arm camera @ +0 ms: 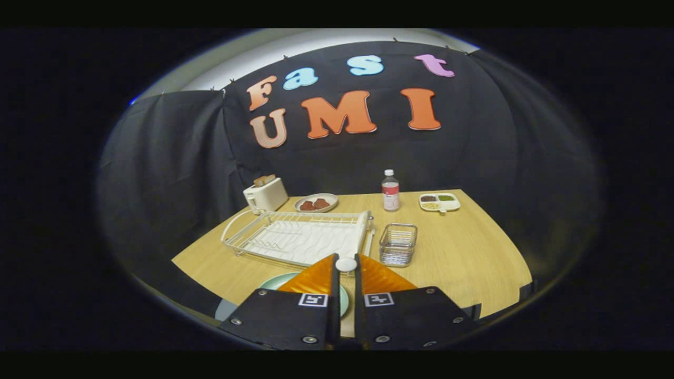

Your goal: Take the plate from the dish rack, then take the spoon from the basket and place it into the plate.

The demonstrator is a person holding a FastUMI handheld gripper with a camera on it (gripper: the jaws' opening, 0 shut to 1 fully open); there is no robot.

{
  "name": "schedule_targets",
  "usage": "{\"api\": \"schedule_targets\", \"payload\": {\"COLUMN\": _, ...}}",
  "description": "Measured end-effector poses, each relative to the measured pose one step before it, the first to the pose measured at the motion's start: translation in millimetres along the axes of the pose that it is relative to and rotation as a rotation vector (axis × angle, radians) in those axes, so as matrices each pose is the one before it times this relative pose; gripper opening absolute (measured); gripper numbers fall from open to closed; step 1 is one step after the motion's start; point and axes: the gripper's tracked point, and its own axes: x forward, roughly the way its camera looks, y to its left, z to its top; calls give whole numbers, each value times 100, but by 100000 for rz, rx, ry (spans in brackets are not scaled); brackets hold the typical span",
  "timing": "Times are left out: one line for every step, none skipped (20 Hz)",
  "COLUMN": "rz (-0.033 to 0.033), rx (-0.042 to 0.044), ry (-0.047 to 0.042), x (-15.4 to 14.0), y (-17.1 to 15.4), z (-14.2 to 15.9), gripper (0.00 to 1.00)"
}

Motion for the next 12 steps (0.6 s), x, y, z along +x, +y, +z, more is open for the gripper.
{"api": "schedule_targets", "payload": {"rz": 1621, "rx": 309, "ry": 1443, "x": -67, "y": 550, "z": -464, "gripper": 11}}
{"api": "schedule_targets", "payload": {"rz": 1823, "rx": 700, "ry": 1276, "x": -8, "y": 703, "z": -535, "gripper": 11}}
{"api": "schedule_targets", "payload": {"rz": 1562, "rx": 271, "ry": 667, "x": 133, "y": 653, "z": -307, "gripper": 11}}
{"api": "schedule_targets", "payload": {"rz": 1172, "rx": -330, "ry": 862, "x": 220, "y": 559, "z": -506, "gripper": 11}}
{"api": "schedule_targets", "payload": {"rz": 1314, "rx": -412, "ry": 1804, "x": 293, "y": 563, "z": -787, "gripper": 11}}
{"api": "schedule_targets", "payload": {"rz": 1938, "rx": -159, "ry": 1435, "x": 378, "y": 655, "z": -615, "gripper": 11}}
{"api": "schedule_targets", "payload": {"rz": 2030, "rx": -210, "ry": 1678, "x": 397, "y": 742, "z": -651, "gripper": 11}}
{"api": "schedule_targets", "payload": {"rz": 1879, "rx": -650, "ry": 2233, "x": 520, "y": 612, "z": -760, "gripper": 11}}
{"api": "schedule_targets", "payload": {"rz": 1322, "rx": -830, "ry": 1346, "x": 537, "y": 415, "z": -532, "gripper": 11}}
{"api": "schedule_targets", "payload": {"rz": 1421, "rx": -749, "ry": 1130, "x": 417, "y": 438, "z": -359, "gripper": 11}}
{"api": "schedule_targets", "payload": {"rz": 1063, "rx": -331, "ry": 1096, "x": 501, "y": 300, "z": -362, "gripper": 11}}
{"api": "schedule_targets", "payload": {"rz": 1043, "rx": -277, "ry": 737, "x": 399, "y": 212, "z": -373, "gripper": 11}}
